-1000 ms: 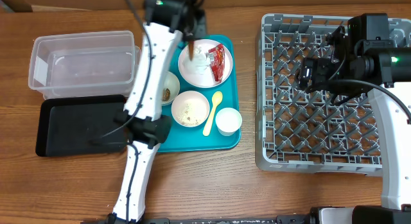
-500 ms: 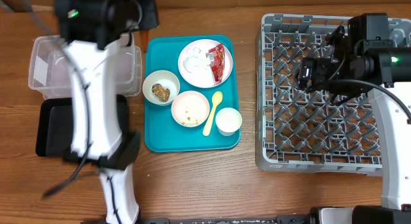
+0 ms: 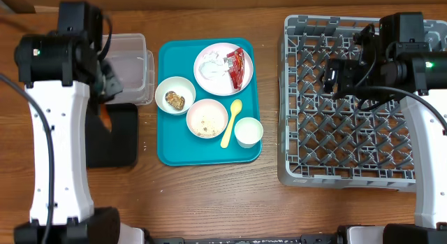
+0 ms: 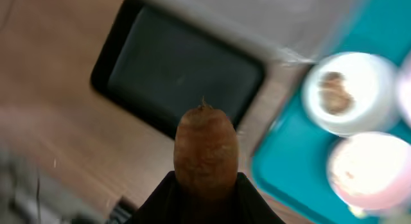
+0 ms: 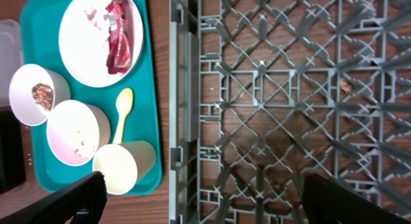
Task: Sort waste into correct bins and load items into the dishwasher
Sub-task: 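Carry the carrot left and release it onto the black tray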
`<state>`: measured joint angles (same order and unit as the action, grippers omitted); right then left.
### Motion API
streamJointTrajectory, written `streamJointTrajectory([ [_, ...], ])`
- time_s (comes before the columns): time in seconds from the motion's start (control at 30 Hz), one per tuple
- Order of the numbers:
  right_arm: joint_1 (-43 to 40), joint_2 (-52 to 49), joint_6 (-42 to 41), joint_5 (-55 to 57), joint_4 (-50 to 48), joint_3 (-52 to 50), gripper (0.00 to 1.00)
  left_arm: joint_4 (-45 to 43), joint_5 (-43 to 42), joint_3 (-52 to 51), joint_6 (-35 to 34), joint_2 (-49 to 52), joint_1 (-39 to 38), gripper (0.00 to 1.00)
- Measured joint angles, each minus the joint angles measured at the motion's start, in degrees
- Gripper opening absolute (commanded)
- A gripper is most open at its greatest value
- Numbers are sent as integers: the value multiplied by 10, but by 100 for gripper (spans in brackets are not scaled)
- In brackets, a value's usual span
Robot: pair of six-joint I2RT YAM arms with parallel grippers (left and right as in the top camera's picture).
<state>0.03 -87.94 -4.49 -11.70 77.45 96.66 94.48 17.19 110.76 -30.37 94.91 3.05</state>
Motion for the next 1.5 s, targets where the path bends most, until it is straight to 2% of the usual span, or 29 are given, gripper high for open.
streamJointTrajectory([
  [0.27,0,0,0,-5,-3,0,100,-141,16,-264,-115,1,84,4],
  [0.43,0,0,0,-5,-3,0,100,-239,19,-360,-174,1,88,5],
  [0.6,0,0,0,-5,-4,0,100,-412,36,-435,-226,0,88,10],
  [0.67,0,0,0,-6,-3,0,100,-489,43,-473,-239,0,88,19],
  [0.7,0,0,0,-6,-3,0,100,-522,46,-490,-243,1,88,32],
  [0.77,0,0,0,-8,-3,0,100,-572,50,-523,-248,1,88,64],
  [0.87,0,0,0,-9,-3,0,100,-600,51,-553,-256,1,88,73],
  [1.03,0,0,0,-10,-3,0,100,-593,51,-553,-252,1,88,78],
  [1.2,0,0,0,-10,-3,0,100,-511,49,-489,-210,1,88,86],
  [1.3,0,0,0,-10,-2,0,100,-458,33,-398,-147,-3,87,100],
  [1.5,0,0,0,-10,-2,0,100,-426,-141,-202,40,-23,49,100],
])
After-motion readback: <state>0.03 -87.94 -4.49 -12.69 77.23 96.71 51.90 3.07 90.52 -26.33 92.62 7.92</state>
